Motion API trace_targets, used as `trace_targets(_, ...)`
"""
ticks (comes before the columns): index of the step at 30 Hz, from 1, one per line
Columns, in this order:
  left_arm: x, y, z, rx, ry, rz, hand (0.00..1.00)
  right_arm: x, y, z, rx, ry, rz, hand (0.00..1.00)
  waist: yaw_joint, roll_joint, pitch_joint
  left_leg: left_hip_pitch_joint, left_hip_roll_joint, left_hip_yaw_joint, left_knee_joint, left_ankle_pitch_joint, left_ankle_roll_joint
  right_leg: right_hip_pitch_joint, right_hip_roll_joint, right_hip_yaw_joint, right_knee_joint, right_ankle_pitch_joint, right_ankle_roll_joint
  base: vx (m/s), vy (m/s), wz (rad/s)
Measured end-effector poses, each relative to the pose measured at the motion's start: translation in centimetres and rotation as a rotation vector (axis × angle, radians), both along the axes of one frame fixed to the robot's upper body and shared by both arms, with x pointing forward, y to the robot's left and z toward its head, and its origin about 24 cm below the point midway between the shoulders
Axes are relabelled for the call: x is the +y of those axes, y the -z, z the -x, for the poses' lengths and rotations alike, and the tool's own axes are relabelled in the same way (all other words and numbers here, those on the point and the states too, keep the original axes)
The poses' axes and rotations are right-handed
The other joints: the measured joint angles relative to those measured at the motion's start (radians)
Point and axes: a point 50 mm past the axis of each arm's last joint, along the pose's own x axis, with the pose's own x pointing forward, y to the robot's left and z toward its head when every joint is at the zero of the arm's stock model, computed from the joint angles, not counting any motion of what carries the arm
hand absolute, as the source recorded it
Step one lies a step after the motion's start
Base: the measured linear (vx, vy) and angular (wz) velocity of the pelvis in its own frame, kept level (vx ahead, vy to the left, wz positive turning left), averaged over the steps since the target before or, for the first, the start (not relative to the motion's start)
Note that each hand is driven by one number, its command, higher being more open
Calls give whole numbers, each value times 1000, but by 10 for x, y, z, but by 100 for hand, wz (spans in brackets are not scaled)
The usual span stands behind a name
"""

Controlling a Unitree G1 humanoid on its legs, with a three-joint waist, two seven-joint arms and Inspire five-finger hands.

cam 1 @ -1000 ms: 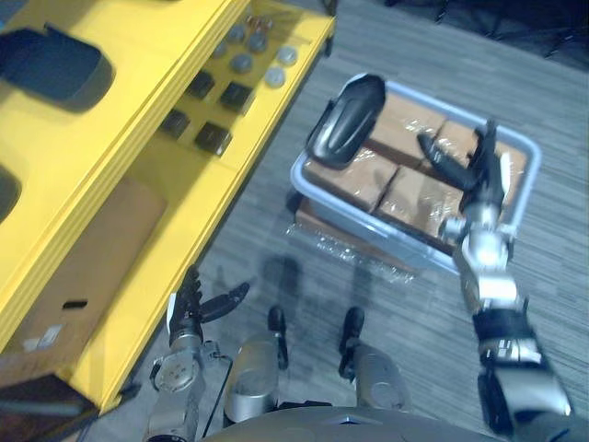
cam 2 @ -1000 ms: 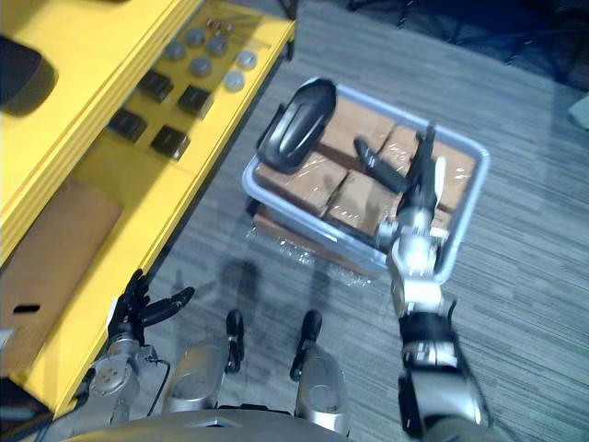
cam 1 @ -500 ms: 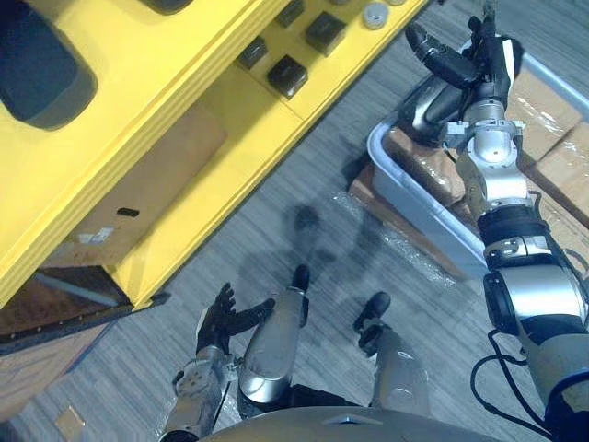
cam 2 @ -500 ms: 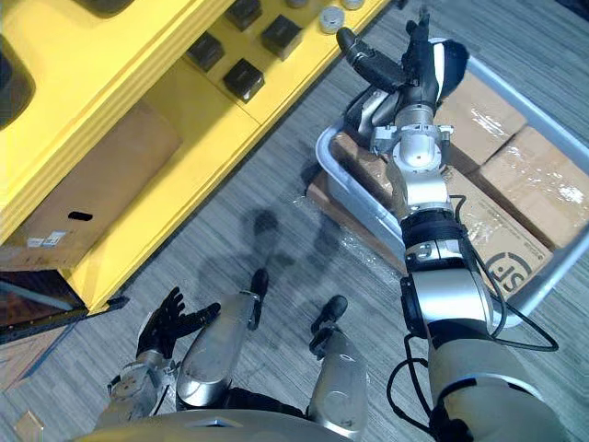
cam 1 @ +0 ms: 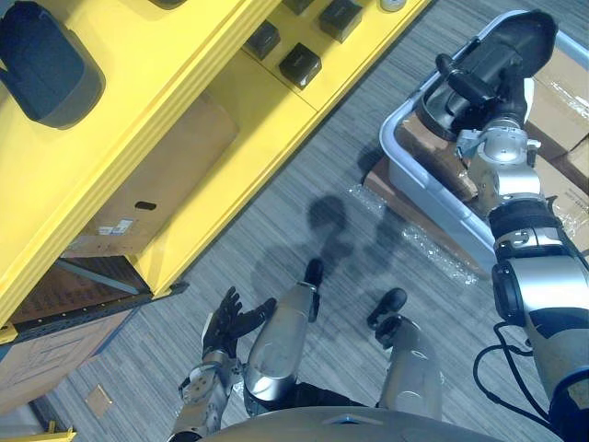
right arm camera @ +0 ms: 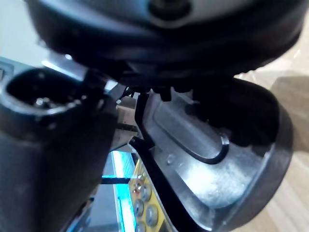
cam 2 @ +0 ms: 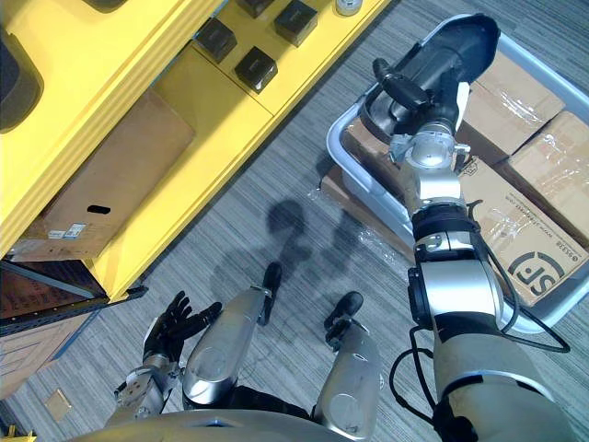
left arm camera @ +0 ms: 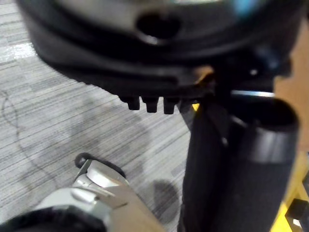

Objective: Walk over and take three plastic housings, then place them on the shelf

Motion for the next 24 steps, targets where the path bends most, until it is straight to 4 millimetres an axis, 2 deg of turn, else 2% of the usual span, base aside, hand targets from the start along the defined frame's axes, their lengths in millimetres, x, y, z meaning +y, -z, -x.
trace_targets(3, 0, 0, 0, 2, 3, -1, 100, -6, 2, 2, 23, 20, 3, 100, -7, 2, -1, 5, 1, -3, -5, 4, -6, -1, -1, -1, 11, -8, -5, -22, -13, 1)
trace_targets(11, 0, 3, 3, 24, 0, -17, 100, -15, 32, 10, 122, 42, -2, 100, -35, 6, -4, 52, 0, 1, -40, 16, -8, 30, 1, -1, -7, -8, -1, -14, 5, 0)
trace_targets(18, 2, 4, 5, 38, -9, -28, 100, -10, 52, 20, 125, -43, 12, 100, -70, 4, -4, 73, 3, 17, -51, 15, -8, 50, 11, 20, -38, 7, 11, 16, 28, -7)
trace_targets(21, 7, 4, 5, 42, -13, -44, 100, -2, 60, 21, 127, -89, -5, 100, -88, -13, -9, 73, 5, 31, -52, 14, -9, 51, 15, 31, -49, 17, 14, 26, 38, -12)
trace_targets(24, 14, 4, 6, 46, -33, -62, 100, 6, 78, 24, 165, -129, -30, 100, -90, -53, -25, 74, 15, 45, -51, 8, -10, 52, 30, 49, -72, 30, 14, 10, 32, -17)
